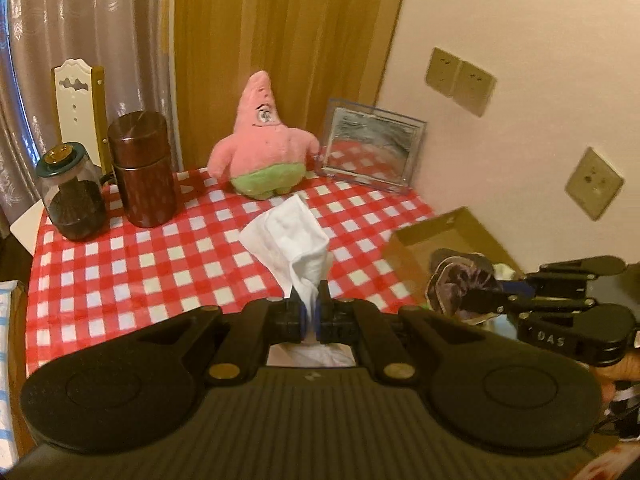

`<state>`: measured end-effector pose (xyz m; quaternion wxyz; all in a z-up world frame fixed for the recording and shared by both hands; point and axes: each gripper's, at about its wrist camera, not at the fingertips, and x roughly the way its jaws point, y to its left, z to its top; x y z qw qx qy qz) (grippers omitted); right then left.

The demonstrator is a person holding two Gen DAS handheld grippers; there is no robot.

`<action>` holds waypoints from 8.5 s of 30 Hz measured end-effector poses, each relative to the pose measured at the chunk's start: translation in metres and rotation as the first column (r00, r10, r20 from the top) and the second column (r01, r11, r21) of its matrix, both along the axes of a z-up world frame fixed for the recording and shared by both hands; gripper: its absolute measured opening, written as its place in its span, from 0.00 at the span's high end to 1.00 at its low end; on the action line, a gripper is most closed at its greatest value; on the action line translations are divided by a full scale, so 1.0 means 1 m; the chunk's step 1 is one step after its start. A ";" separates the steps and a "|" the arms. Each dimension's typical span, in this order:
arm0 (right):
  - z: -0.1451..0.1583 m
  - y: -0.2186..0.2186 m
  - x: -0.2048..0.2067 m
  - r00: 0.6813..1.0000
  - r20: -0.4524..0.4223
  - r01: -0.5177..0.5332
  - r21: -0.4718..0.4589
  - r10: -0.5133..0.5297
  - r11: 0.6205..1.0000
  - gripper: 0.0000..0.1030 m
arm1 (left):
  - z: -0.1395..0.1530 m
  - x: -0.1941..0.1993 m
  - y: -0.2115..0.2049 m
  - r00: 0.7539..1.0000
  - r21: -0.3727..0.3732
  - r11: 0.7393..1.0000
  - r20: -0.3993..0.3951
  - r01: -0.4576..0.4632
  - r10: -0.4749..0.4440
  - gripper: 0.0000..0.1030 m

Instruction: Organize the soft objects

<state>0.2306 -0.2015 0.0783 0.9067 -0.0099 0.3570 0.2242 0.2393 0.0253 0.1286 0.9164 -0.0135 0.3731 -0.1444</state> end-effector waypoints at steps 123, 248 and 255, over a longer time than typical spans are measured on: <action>-0.145 -0.184 -0.018 0.972 -0.179 0.113 -0.200 -0.150 0.973 0.90 | -0.183 0.061 -0.291 0.921 -0.021 0.956 -0.265 0.291 -0.286 0.97; -0.045 -0.146 -0.282 0.925 -0.042 0.376 -0.034 -0.377 0.926 0.35 | -0.095 -0.276 -0.165 0.996 -0.009 0.997 -0.028 -0.082 0.081 0.01; -0.048 -0.145 -0.290 0.926 -0.037 0.375 -0.046 -0.376 0.926 0.35 | -0.100 -0.282 -0.166 0.996 -0.009 0.996 -0.034 -0.083 0.083 0.01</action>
